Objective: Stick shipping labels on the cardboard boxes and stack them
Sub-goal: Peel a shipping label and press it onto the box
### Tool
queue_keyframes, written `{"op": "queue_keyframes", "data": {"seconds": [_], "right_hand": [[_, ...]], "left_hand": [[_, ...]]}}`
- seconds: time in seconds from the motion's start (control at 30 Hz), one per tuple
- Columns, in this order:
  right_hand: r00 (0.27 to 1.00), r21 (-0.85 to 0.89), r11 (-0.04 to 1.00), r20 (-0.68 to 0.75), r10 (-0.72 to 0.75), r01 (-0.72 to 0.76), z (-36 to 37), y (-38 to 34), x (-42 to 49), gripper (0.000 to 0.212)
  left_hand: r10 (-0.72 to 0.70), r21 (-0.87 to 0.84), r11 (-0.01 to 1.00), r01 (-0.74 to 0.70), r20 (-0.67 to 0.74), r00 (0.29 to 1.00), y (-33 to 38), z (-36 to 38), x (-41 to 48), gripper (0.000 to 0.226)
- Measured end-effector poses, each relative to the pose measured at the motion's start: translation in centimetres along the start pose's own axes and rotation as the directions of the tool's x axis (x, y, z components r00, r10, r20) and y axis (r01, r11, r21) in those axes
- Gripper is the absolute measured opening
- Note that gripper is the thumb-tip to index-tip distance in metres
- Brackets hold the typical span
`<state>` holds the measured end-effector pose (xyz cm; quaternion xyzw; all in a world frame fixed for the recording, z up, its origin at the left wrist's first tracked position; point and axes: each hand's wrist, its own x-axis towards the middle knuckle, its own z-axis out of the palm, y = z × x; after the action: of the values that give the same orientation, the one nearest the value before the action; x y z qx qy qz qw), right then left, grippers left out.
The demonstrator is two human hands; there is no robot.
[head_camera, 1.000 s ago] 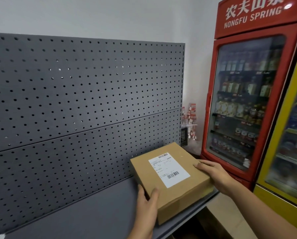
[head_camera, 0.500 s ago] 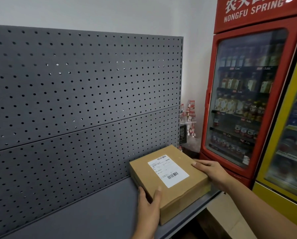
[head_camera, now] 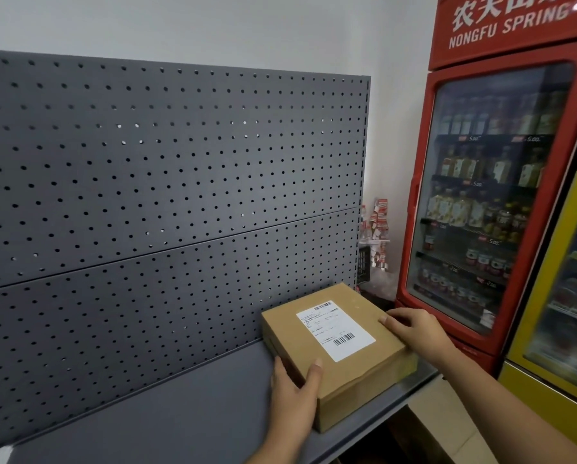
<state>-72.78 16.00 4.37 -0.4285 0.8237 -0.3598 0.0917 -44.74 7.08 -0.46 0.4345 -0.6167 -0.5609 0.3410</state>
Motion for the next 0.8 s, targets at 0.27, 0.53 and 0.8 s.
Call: {"op": "queue_keyframes", "data": {"seconds": [0.27, 0.53, 0.8], "right_hand": [[0.99, -0.195, 0.972, -0.02, -0.139, 0.132, 0.2, -3.6, -1.3, 0.045], [0.934, -0.198, 0.913, 0.054, -0.353, 0.357, 3.8, -9.5, -5.7, 0.047], [0.891, -0.115, 0.883, 0.039, -0.453, 0.454, 8.0, -15.2, -9.4, 0.049]], "left_hand": [[0.151, 0.342, 0.929, -0.144, 0.006, 0.989, 2.0, -5.7, 0.0, 0.073], [0.378, 0.733, 0.596, -0.329, 0.106, 0.92, 3.1, -13.3, -1.5, 0.059], [0.402, 0.816, 0.502, -0.288, 0.075, 0.912, 3.9, -19.8, -4.0, 0.07]]}}
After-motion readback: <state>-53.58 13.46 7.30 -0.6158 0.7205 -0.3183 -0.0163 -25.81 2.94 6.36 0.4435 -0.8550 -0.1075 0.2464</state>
